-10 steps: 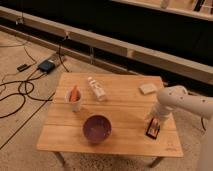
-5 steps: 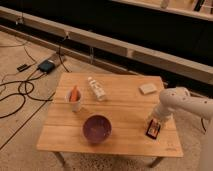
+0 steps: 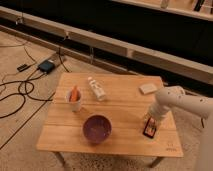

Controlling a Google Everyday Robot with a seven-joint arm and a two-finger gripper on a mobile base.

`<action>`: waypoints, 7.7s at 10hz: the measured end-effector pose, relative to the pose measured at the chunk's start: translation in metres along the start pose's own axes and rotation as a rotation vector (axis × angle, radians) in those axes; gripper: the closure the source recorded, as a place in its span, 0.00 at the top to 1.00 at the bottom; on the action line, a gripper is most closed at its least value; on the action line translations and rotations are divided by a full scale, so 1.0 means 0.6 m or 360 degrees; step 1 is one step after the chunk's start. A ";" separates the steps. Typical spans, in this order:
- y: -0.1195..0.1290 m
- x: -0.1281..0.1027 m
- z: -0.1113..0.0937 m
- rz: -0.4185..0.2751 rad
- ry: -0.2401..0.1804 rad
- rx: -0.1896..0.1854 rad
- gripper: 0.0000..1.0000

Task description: Push the eraser across the table

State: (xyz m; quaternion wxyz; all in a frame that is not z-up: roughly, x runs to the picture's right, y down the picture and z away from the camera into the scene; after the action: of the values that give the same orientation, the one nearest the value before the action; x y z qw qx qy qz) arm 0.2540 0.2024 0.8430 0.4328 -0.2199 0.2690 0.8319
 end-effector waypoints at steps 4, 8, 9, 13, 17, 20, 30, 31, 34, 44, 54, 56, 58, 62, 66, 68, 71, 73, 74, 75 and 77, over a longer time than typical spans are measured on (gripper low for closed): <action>0.053 0.011 0.006 -0.0070 0.0031 -0.0026 0.65; 0.095 0.021 0.016 -0.0133 0.0063 -0.0036 0.65; 0.110 0.024 0.018 -0.0157 0.0071 -0.0040 0.65; 0.170 0.041 0.024 -0.0263 0.0098 -0.0050 0.65; 0.219 0.065 0.034 -0.0348 0.0133 -0.0054 0.65; 0.259 0.088 0.042 -0.0416 0.0163 -0.0064 0.65; 0.425 0.178 0.052 -0.0717 0.0222 -0.0109 0.65; 0.446 0.190 0.052 -0.0753 0.0230 -0.0119 0.65; 0.496 0.227 0.054 -0.0841 0.0279 -0.0160 0.65; 0.370 0.119 0.015 -0.0639 0.0082 -0.0083 0.65; 0.341 0.191 0.039 -0.0637 0.0194 -0.0141 0.65; 0.358 0.204 0.042 -0.0663 0.0214 -0.0161 0.65; 0.379 0.223 0.044 -0.0701 0.0236 -0.0180 0.65; 0.413 0.254 0.049 -0.0777 0.0264 -0.0209 0.65; 0.445 0.276 0.051 -0.0846 0.0285 -0.0238 0.65; 0.459 0.286 0.051 -0.0874 0.0299 -0.0254 0.65; 0.475 0.310 0.049 -0.0922 0.0341 -0.0287 0.65; 0.485 0.327 0.048 -0.0967 0.0362 -0.0304 0.65; 0.493 0.338 0.047 -0.1002 0.0371 -0.0316 0.65; 0.502 0.349 0.046 -0.1036 0.0377 -0.0326 0.65; 0.519 0.366 0.045 -0.1105 0.0378 -0.0344 0.65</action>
State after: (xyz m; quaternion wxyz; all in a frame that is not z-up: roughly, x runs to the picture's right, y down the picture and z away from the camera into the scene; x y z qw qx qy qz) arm -0.1270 0.2023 0.8123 0.6289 -0.4372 0.1374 0.6280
